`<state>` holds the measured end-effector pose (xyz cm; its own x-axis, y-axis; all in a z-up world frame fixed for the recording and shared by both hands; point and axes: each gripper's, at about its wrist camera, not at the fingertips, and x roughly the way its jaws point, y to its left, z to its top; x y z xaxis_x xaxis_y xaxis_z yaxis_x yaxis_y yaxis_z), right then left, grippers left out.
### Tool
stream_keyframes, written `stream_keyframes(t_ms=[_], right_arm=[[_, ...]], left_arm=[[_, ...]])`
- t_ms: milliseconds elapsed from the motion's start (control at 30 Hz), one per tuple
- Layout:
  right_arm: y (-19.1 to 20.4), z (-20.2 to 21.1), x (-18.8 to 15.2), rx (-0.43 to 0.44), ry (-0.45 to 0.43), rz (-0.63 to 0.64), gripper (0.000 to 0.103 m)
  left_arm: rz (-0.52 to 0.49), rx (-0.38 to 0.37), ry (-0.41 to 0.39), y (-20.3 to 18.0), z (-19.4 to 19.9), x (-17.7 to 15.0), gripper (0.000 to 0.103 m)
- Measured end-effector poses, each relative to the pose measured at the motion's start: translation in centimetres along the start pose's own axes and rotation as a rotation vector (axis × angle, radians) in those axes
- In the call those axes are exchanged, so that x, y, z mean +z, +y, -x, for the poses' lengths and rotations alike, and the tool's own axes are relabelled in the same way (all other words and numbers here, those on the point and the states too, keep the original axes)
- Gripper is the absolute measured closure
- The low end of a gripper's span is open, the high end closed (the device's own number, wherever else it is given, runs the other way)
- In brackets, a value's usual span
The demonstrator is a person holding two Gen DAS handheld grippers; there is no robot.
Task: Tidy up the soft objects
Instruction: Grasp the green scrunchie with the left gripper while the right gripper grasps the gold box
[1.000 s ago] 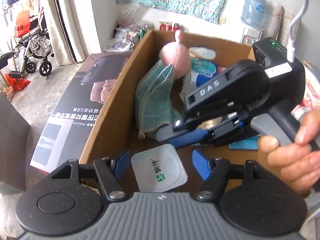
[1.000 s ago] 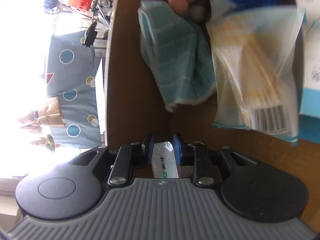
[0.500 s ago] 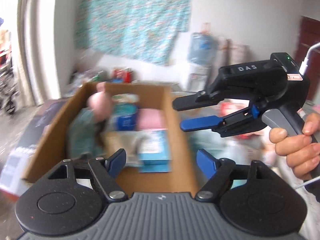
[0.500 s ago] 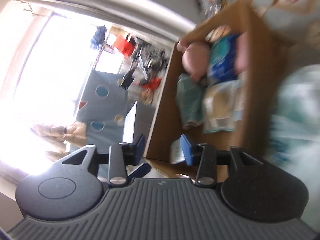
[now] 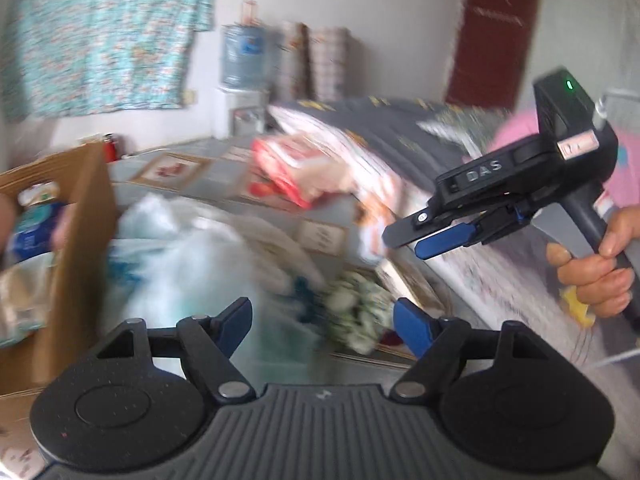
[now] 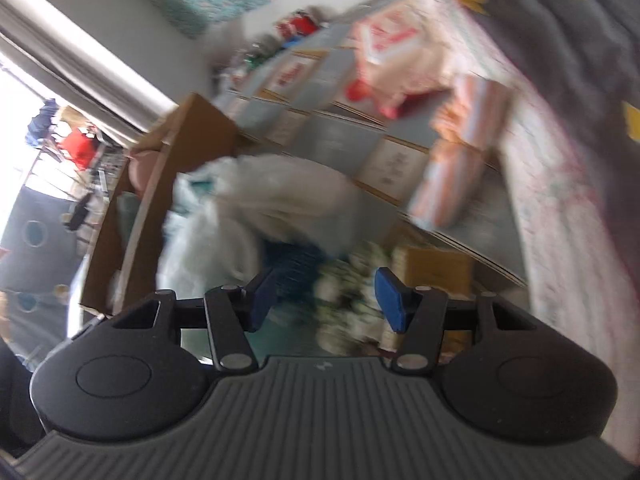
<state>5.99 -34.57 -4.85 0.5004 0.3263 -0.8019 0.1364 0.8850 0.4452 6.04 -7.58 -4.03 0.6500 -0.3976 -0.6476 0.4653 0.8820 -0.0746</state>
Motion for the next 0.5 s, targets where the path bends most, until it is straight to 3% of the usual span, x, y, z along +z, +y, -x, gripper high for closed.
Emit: stream_keyframes(t_ms=[233, 333, 500], right_arm=[[-1.9, -2.6, -0.7, -0.099, 0.044, 0.048, 0.048], [-2.0, -3.5, -0.1, -0.131, 0.044, 0.076, 0.041], [-2.5, -4.5, -0.2, -0.099, 0.086, 0.083, 0.041]], left_arm=[[-0.123, 0.002, 0.085, -3.9, -6.2, -1.0, 0.031], [-0.142, 0.009, 0.120, -4.4, -8.4, -1.0, 0.031], [-0.140, 0.033, 0.168, -4.5, -10.8, -1.1, 0.038]])
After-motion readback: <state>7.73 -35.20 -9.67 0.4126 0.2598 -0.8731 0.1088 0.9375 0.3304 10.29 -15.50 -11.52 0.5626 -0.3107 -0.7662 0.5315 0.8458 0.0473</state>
